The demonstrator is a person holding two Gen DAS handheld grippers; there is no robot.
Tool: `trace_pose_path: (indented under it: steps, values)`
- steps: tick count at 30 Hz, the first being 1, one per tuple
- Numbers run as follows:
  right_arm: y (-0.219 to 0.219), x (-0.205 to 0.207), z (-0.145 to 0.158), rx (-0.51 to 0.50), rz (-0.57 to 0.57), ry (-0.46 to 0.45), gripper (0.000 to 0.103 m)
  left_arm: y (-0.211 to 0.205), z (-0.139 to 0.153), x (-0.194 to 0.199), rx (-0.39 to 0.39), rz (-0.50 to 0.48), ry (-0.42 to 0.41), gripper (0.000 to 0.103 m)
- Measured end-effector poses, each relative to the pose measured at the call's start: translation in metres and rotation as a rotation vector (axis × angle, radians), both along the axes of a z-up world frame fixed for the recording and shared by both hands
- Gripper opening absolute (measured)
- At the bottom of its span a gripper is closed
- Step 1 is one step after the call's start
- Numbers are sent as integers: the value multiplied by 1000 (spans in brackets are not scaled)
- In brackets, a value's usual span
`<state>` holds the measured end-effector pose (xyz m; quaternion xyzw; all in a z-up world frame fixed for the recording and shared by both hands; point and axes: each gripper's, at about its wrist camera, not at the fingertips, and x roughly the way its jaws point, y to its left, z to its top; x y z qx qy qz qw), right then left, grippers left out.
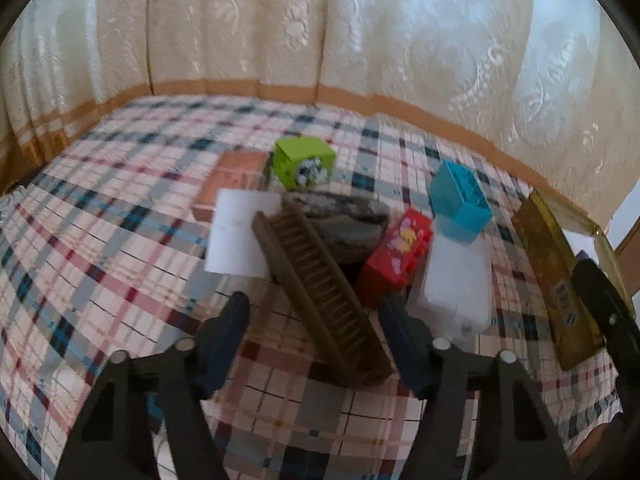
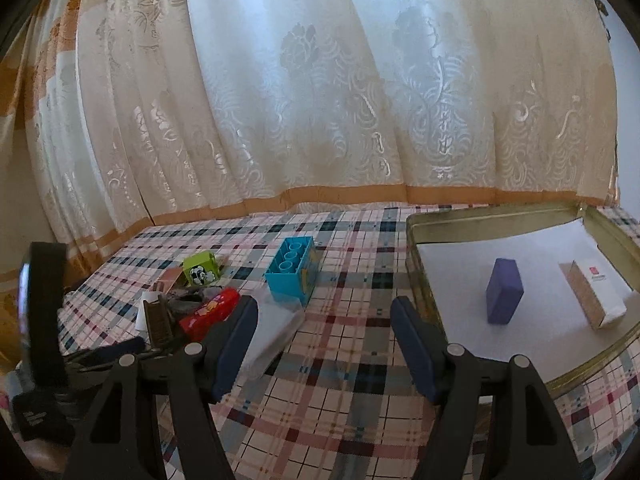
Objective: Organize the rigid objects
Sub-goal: 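Grasp the brown comb upright with the left tool and lift it, then grasp the clear plastic box with the right tool while the left tool holds the comb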
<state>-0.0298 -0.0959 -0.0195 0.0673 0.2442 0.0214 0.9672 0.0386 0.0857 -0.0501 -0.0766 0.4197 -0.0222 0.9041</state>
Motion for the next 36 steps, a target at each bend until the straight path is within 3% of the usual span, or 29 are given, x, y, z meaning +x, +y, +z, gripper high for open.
trace_pose_path:
  steps: [2,4,9,17,24,30,36]
  values:
    - [-1,0,-1,12,0,5,71,3,1,-1,-22,4,-8,57]
    - [-2,0,-2,25,3,15,71,7,1,-2,-53,1,-15,36]
    - [-5,2,-4,42,3,36,71,14,4,-7,-92,22,-46,27]
    - [8,12,-10,32,46,111,71,11,22,-17,-24,29,-167,27]
    - [36,34,-26,43,96,217,71,29,34,-21,100,149,-258,27]
    - [65,55,-38,24,119,296,71,40,32,-20,79,174,-245,27]
    - [78,75,-45,-30,47,351,71,41,32,-19,77,177,-242,27]
